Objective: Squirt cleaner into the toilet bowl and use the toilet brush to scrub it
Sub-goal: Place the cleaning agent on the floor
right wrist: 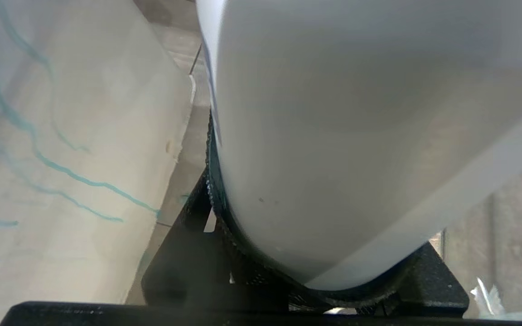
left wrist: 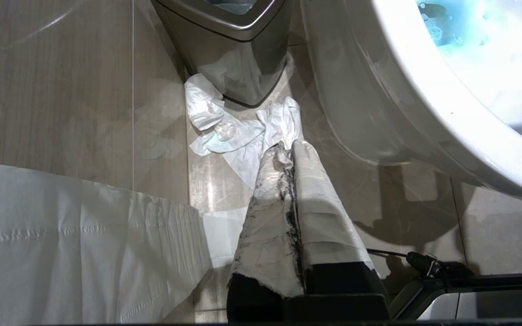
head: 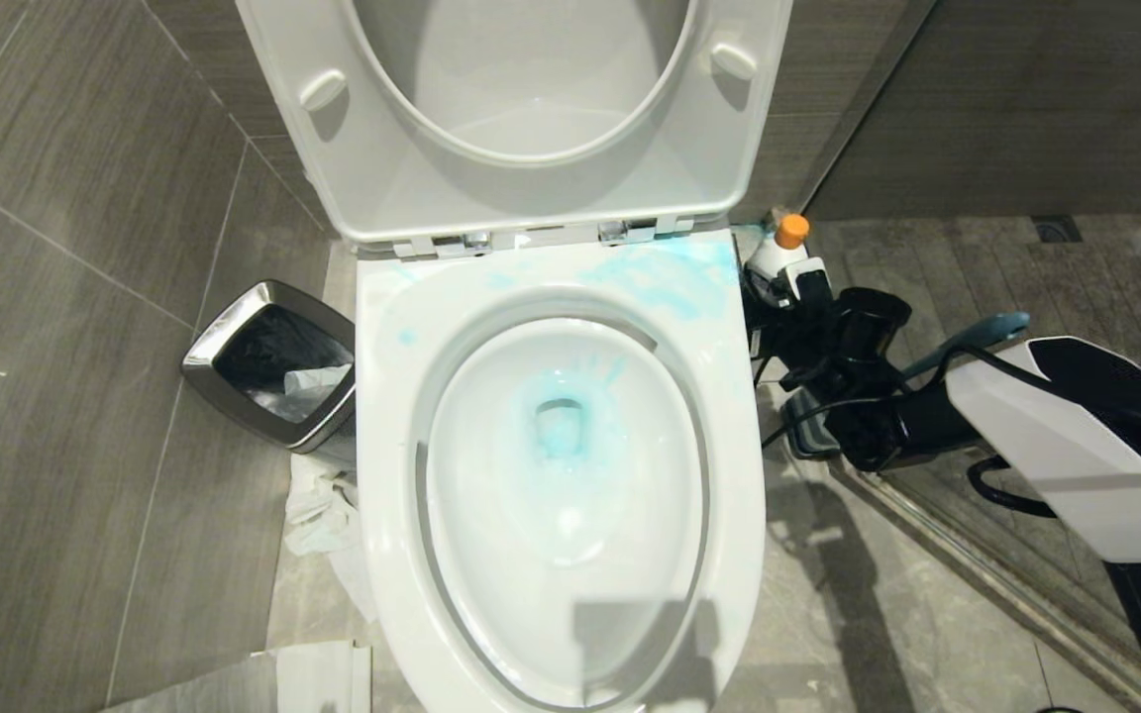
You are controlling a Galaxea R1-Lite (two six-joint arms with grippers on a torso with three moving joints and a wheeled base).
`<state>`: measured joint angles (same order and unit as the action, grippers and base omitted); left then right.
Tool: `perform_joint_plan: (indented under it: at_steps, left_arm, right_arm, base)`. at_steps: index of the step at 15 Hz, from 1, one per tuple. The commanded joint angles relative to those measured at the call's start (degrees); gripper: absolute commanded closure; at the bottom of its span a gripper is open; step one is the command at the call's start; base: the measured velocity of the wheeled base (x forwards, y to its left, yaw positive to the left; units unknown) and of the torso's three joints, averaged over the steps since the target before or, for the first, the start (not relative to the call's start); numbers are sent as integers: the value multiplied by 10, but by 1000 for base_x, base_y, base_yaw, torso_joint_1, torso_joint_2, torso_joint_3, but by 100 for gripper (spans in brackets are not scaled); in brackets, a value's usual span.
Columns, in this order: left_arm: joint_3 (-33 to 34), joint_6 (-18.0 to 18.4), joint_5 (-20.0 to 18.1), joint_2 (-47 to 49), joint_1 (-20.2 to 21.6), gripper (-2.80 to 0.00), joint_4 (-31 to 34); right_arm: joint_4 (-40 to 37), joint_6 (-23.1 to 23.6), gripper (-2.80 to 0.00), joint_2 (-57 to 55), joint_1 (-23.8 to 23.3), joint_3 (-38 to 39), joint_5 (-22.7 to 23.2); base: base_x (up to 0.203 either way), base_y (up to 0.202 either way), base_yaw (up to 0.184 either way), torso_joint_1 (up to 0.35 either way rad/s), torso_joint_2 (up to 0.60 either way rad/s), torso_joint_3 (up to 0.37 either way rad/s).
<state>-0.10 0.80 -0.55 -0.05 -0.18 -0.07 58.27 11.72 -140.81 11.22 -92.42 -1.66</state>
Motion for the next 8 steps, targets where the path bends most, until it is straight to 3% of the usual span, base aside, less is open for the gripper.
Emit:
perform_joint_plan:
  at_steps: [1,5,8]
  left_arm:
    - [0,0,0,0,0,0,0]
    - [0,-1,5,0,0,0,0]
    - [0,0,5,0,0,0,1]
  right_arm:
    - [4,3,0,7,0,4,0]
    - [1,3,0,6,0,1,0]
    - [2,3,0,4,0,1,1]
  base:
    - [0,0,0,0,0,0]
    - [0,0,0,0,0,0]
    - [0,0,0,4,5,-108]
